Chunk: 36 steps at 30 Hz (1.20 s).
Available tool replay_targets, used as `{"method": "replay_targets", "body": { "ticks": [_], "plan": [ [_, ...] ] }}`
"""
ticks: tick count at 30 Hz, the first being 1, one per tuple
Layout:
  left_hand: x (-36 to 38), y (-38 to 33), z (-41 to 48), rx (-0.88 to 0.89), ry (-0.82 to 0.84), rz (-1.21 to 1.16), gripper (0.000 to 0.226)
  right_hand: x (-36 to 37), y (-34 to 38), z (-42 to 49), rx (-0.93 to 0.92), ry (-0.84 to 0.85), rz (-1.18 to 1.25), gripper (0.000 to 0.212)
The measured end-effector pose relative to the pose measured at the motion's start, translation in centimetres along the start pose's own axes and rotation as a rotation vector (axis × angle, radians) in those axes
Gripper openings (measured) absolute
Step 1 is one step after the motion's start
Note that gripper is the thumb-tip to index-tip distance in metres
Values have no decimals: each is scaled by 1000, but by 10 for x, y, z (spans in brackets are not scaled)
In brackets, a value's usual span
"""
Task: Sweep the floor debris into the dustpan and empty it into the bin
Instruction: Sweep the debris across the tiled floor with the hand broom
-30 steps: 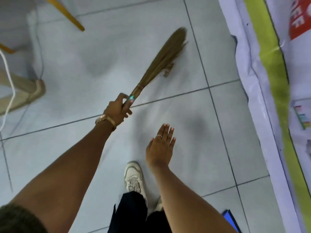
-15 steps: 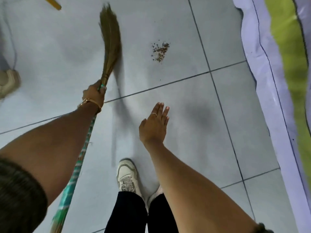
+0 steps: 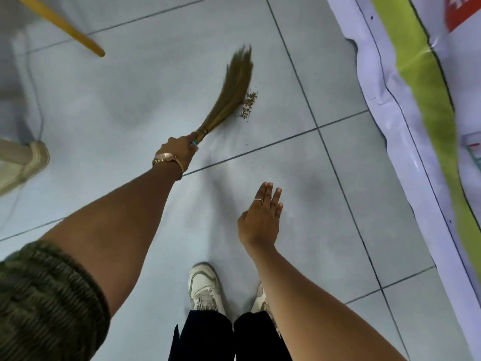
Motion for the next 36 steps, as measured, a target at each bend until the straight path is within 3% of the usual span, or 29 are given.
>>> {"method": "replay_targets", "body": {
  "ticks": [6, 10, 15, 20, 24, 29, 36],
  "plan": [
    [-8, -1, -57, 72, 3, 121, 50, -9, 11, -24, -8, 1, -19, 74],
    [-13, 12, -108, 43, -93, -38, 50, -16, 25, -37, -37, 2, -32, 71],
    [8, 54, -167, -118, -192, -274, 48, -27, 43, -40, -132, -33, -74, 71],
    [61, 83, -210, -326, -32, -274, 49, -30, 44, -38, -154, -50, -122, 72],
    [77, 51, -213, -298, 57, -214, 49, -32, 33, -34, -135, -62, -198, 76],
    [75, -8, -179, -260, 61, -209, 46, -42, 27, -18, -180, -62, -373, 80],
    [59, -78, -125, -188, 21, -209, 43, -63, 22, 7, -175, -49, -434, 93]
  ]
}}
Point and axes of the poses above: each hand's wrist, its own z-axis towards the middle knuckle, its own x-axis out of the palm, y = z × x, the point moved 8 cm from there along z, towards the middle knuckle, and after that the axes turned 6 degrees about -z, right-handed, at the moved point
